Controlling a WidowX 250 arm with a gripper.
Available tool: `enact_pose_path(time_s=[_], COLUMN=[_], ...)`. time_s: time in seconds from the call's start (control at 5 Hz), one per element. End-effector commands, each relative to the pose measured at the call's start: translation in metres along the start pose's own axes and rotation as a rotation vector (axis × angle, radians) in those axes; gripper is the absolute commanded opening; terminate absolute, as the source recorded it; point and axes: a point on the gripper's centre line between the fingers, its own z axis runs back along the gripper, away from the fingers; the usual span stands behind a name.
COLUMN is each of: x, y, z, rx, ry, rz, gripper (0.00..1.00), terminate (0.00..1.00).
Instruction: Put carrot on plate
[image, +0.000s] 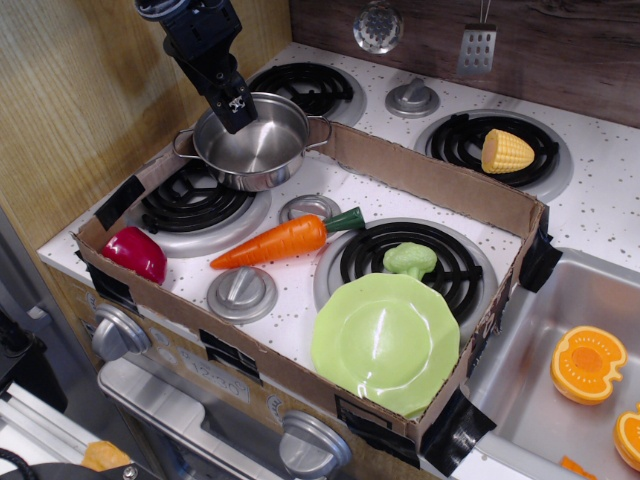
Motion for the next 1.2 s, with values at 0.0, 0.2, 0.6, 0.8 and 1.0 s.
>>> enact_pose_path(time_s=[0.0,0.2,0.6,0.8,1.0], x=[0.000,0.006,0.008,0.001,-0.005], y=[0.000,-0.012,-0.046,-0.061,-0.083], z=[0.000,0.030,0.053,0.045,0.037], rx=[0.000,0.114,0.141,0.069,0.033], ry=[0.000,-0.046,-0.021,-0.009,-0.028], rz=[0.000,-0.003,0.021,0.056,0.086], gripper=[1.00,1.00,1.00,1.00,1.00], terminate=[0.00,0.00,0.00,0.00,0.00])
